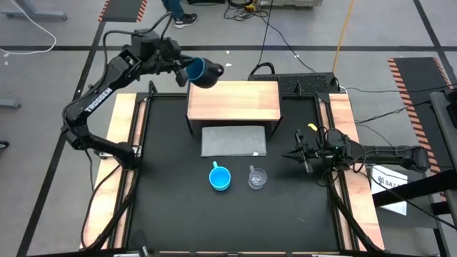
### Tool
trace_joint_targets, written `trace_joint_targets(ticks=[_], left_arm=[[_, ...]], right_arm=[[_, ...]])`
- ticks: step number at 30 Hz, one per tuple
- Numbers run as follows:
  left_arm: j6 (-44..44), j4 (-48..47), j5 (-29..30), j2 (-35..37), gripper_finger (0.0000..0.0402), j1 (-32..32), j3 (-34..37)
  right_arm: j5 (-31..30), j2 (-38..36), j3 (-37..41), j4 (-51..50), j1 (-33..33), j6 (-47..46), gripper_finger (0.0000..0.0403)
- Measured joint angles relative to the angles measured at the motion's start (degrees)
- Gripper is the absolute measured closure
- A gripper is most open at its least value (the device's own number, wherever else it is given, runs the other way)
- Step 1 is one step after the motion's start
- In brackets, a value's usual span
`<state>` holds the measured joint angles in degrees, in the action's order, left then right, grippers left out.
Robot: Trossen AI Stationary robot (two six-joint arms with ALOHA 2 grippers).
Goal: Stack small to large cups/mugs on shelf
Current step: Put the black mug on the shelf
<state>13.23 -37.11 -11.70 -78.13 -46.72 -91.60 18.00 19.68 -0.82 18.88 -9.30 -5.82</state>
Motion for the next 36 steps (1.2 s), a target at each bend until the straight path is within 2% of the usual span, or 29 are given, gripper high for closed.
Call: trace_joint_targets(ticks=[13,20,27,36], left_arm=[[3.71,-11.63,1.96,-5.93,0.0393,1.43,-8.09],[4.69,-19.14,4.19,-12.16,0.0393,3.26,-18.87],[6.11,-26.87,8.86,-19.34,0.0393,5.98,-30.29],[9.03,-34.74,13.57,-24.97,0.0393,6.26,-34.48]], right_arm=[[0.0,0.0,-0.02,0.06,0.0,0.49,0.0403],[0.0,0.0,0.0,0.11,0.02,0.49,0.0403],[0.0,0.0,-0.02,0.11,0.0,0.49,0.0403],[0.0,0.0,-0.01,0.13,0.0,0.95,0.0403]])
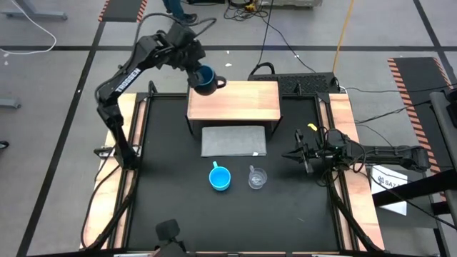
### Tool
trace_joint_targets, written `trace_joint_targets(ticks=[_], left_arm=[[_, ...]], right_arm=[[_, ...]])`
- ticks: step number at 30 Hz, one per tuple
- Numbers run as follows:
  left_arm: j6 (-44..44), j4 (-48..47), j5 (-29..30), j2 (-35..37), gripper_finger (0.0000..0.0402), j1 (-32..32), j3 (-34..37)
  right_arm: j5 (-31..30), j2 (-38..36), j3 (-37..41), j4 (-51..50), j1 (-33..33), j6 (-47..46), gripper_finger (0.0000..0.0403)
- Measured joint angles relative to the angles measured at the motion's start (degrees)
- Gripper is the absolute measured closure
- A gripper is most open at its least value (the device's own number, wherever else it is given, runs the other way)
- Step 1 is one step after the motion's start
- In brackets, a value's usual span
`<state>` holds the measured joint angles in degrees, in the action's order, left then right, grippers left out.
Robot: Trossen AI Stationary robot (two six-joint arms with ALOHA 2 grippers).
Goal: Stack small to large cups/mugs on shelf
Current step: Put the black mug on the shelf
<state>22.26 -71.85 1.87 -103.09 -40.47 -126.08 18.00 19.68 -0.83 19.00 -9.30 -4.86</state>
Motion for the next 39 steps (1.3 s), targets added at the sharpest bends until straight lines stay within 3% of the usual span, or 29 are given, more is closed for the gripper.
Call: trace_joint_targets(ticks=[9,19,39], left_arm=[[0.51,-0.42,0.77,-1.27,0.0393,0.0,0.08],[-0.98,-0.74,-3.88,-1.32,0.0393,0.54,0.26],[-4.3,-0.52,-6.08,-1.31,0.0393,1.57,3.64]], right_arm=[[-0.13,0.0,0.0,-0.01,0.0,1.24,0.0403],[-0.17,0.0,0.0,-0.01,0.0,1.09,0.0403],[-0.17,0.0,0.0,0.0,0.0,1.03,0.0403]])
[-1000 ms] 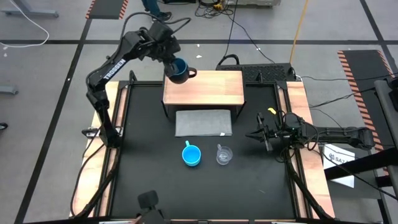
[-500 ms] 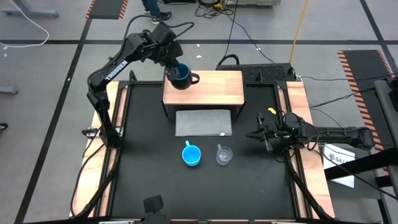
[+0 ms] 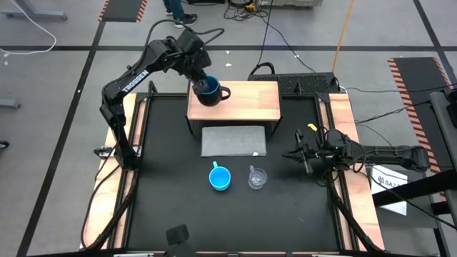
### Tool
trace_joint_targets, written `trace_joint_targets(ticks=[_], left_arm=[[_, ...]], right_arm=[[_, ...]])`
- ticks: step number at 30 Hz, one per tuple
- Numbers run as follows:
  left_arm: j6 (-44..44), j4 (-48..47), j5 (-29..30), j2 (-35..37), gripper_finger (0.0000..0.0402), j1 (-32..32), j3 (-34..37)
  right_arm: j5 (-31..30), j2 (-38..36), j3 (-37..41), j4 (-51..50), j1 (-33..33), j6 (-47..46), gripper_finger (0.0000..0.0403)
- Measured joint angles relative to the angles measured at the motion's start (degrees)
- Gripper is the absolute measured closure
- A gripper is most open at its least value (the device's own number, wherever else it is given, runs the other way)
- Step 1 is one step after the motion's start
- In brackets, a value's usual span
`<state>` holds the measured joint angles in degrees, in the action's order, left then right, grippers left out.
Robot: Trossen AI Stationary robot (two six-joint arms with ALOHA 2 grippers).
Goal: Stack small to large cups/mugs on shelf
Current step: Put the black mug on the shelf
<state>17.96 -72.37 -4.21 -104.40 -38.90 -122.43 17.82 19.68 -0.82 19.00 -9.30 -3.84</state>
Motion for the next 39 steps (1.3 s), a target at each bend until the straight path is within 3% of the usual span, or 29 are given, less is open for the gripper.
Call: trace_joint_targets(ticks=[14,39], left_arm=[[-1.4,-2.45,1.22,-0.09,0.0393,-0.02,0.02],[-3.28,6.95,1.27,0.15,0.0393,0.53,11.08]], right_arm=[[0.0,0.0,0.0,-0.02,0.0,0.0,0.0403],[0.0,-0.02,0.0,0.0,0.0,0.0,0.0403]])
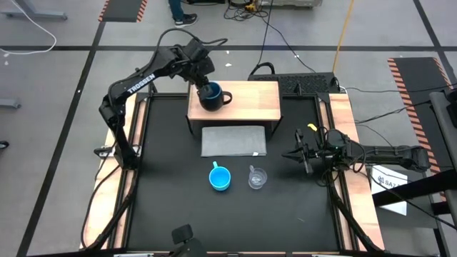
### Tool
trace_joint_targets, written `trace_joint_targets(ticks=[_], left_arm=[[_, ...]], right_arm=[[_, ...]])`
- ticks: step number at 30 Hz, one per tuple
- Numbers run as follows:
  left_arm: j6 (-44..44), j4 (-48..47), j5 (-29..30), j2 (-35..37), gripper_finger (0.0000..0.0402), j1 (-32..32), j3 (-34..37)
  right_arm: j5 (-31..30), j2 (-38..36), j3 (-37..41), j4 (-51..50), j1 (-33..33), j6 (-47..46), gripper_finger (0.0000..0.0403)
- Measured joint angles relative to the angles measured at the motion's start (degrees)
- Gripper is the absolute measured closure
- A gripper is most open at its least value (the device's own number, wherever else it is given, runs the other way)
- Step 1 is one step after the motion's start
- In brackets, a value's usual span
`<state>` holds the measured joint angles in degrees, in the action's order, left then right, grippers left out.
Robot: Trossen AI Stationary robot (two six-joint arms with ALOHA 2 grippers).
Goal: Stack small to large cups/mugs on shelf
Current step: Put the black mug on the shelf, then put the blue mug on the shelf
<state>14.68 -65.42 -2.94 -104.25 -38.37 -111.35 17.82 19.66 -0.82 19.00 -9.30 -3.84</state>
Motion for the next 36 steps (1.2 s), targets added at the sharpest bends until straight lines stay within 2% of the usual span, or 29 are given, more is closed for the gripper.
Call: trace_joint_targets(ticks=[12,18,21,29,36], left_arm=[[0.91,0.92,0.0,0.7,0.0393,0.15,0.86],[1.55,0.84,-1.36,2.28,0.0326,0.37,1.05],[1.6,0.25,-1.31,2.71,0.0305,0.3,1.03],[1.68,0.15,-1.31,2.67,0.0295,0.3,-0.68],[2.08,0.59,-1.09,8.28,0.0294,0.48,-3.37]], right_arm=[[0.0,0.0,-0.01,0.0,0.0,-0.02,0.0403],[0.0,0.0,-0.02,0.0,0.0,-0.02,0.0403],[0.0,0.02,0.0,0.0,0.0,-0.02,0.0403],[0.0,0.0,-0.02,0.02,0.0,-0.23,0.0403],[0.0,0.0,0.0,0.02,0.0,-1.03,0.0403]])
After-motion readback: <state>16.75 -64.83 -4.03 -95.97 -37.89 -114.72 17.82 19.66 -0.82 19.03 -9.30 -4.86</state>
